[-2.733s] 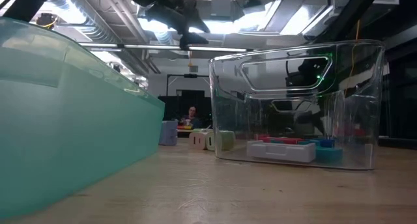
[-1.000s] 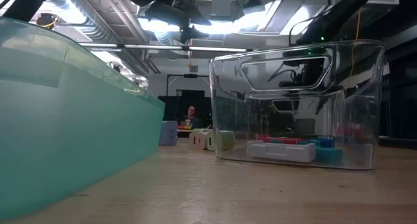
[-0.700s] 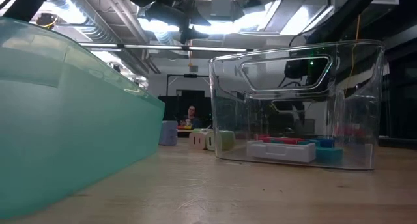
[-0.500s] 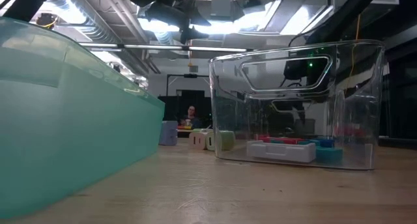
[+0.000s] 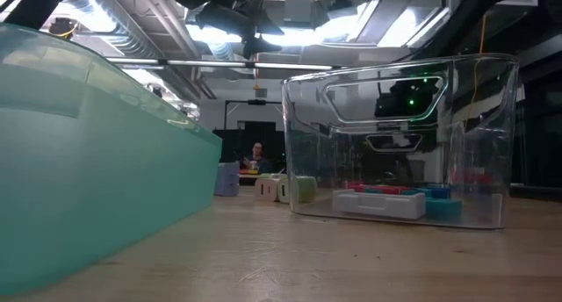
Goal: Pick & Place Office items
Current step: Put the light blue digital clock into the transparent bin
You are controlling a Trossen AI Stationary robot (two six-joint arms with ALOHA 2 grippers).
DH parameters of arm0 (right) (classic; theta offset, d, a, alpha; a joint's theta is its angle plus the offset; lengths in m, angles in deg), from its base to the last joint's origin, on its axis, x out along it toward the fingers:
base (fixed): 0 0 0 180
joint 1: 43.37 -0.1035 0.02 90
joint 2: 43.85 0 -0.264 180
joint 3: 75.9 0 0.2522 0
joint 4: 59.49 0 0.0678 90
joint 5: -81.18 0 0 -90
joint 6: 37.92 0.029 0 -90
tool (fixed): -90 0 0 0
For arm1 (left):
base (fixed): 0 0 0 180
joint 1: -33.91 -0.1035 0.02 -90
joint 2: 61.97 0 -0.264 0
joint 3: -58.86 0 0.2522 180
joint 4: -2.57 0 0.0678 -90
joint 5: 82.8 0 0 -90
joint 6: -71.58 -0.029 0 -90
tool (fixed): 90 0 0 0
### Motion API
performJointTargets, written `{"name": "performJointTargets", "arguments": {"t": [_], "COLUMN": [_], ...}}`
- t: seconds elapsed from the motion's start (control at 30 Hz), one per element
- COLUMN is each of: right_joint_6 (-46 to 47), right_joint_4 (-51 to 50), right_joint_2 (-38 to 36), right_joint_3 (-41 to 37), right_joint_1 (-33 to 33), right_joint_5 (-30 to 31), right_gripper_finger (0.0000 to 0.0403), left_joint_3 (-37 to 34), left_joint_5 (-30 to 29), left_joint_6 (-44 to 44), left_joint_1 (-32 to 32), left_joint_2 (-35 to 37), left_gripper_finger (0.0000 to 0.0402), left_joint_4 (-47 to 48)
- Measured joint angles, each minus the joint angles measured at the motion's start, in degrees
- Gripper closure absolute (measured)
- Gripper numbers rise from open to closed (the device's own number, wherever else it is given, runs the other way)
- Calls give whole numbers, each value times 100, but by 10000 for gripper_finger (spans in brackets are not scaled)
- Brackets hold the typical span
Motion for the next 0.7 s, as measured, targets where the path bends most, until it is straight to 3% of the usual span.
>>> {"name": "performJointTargets", "arguments": {"t": [0.13, 0.5, 0.7], "right_joint_6": [76, -87, 125], "right_joint_4": [-35, -380, -630], "right_joint_2": [84, 58, 55], "right_joint_3": [0, -2, 31], "right_joint_1": [-148, -91, -93], "right_joint_5": [243, -71, 214], "right_gripper_finger": [82, 86, 86], "left_joint_3": [0, 0, 0], "left_joint_5": [1, 94, 90], "left_joint_6": [-42, -188, -195], "left_joint_1": [0, -53, -104], "left_joint_2": [-2, -7, -7], "left_gripper_finger": [162, 162, 162], "left_joint_4": [78, 167, 164]}}
